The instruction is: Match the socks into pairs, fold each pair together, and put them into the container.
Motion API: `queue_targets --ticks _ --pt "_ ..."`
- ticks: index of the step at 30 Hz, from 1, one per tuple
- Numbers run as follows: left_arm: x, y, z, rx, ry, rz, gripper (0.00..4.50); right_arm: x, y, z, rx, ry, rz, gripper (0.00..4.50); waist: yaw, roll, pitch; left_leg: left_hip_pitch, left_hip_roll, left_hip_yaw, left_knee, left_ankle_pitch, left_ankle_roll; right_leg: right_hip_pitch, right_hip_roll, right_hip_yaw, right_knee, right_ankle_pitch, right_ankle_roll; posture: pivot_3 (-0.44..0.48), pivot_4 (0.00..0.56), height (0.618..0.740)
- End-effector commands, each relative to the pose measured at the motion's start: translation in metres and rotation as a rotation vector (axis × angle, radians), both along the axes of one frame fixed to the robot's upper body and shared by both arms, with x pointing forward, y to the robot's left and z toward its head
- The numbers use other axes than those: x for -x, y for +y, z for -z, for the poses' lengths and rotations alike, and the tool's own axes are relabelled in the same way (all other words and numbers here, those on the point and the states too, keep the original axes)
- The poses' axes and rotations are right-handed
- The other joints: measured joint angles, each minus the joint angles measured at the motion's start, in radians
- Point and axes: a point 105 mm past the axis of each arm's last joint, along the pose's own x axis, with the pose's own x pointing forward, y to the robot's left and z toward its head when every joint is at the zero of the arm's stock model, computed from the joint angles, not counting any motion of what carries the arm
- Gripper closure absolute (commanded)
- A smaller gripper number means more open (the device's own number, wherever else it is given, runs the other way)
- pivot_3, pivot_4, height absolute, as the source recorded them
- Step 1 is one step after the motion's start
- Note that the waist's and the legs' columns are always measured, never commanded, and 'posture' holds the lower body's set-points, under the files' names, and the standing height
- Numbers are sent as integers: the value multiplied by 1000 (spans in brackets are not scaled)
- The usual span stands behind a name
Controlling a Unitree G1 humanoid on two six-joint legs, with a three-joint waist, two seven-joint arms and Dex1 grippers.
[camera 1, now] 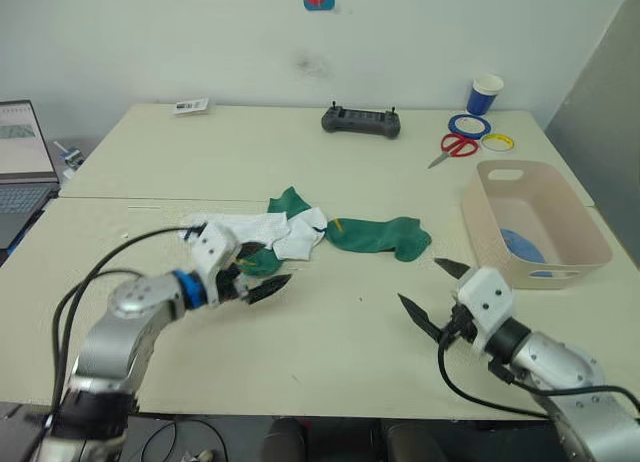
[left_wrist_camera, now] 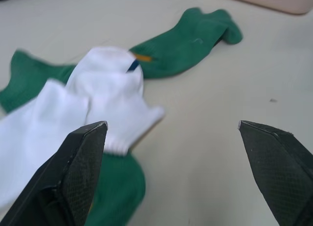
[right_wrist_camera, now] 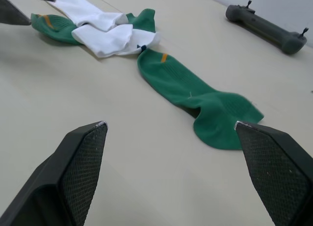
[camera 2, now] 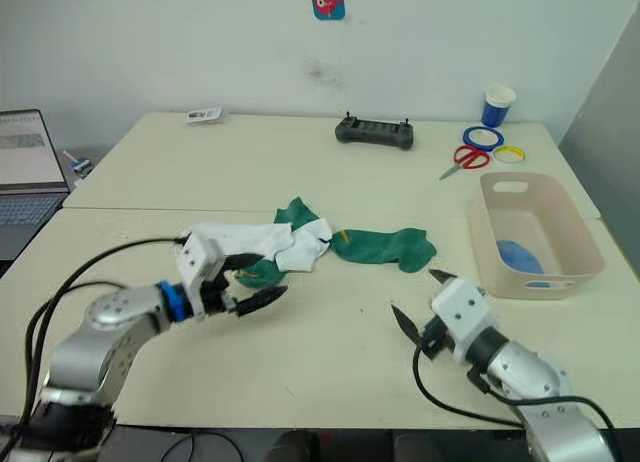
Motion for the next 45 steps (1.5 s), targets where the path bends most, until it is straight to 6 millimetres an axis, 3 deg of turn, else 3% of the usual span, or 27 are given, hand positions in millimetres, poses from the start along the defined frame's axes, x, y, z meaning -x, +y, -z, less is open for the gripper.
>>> queue_targets --ticks 1,3,10,15,21,25,30,38,40,45 --pt "3 20 8 7 -37 -138 0 7 -10 2 4 -44 18 15 3 -1 0 0 0 0 0 0 0 0 -1 0 0 0 0 0 150 740" --pt "3 26 15 27 -31 -202 0 11 -14 7 -3 -27 21 15 6 -1 0 1 0 -1 0 0 0 1 -1 0 0 1 -2 0 150 740" --pt "-20 1 -7 87 -97 -146 0 11 -26 -2 -15 -21 -12 15 4 -2 -1 1 0 -1 1 3 -5 2 2 -1 1 3 -7 0 150 740" --pt "-31 -31 -17 153 -77 -60 0 5 -26 -11 -6 -49 3 15 1 -3 -1 1 -1 0 0 3 -6 2 2 0 0 6 0 0 150 740" --pt "-47 -74 -21 301 63 -33 0 -3 -9 -17 13 -51 -34 15 1 -3 -1 0 0 -1 0 3 -6 1 3 -1 0 6 0 0 150 740" --pt "-66 -95 -16 279 126 -76 0 -3 -6 -24 36 -58 -25 15 0 -3 -1 0 -1 -1 0 4 -6 1 4 0 0 6 1 0 150 740" --pt "-93 -102 -7 251 181 -221 0 0 -4 -30 41 -55 -12 15 0 -3 -1 -1 -1 -2 0 4 -6 1 4 -1 0 7 1 0 150 740" --pt "-105 -125 3 221 293 -238 0 0 0 -45 33 -89 -2 15 0 -3 -1 0 -2 -2 0 4 -6 1 4 -1 0 7 1 0 150 740" --pt "-111 -122 4 220 298 -275 420 0 1 -48 28 -96 1 0 0 -3 -1 -1 -2 -2 0 4 -6 1 4 -1 0 7 2 0 150 740" --pt "-111 -138 6 190 317 -214 1821 0 -1 -52 15 -106 31 0 0 -3 -1 -1 -2 -2 0 4 -6 1 4 -1 0 7 2 0 150 740"
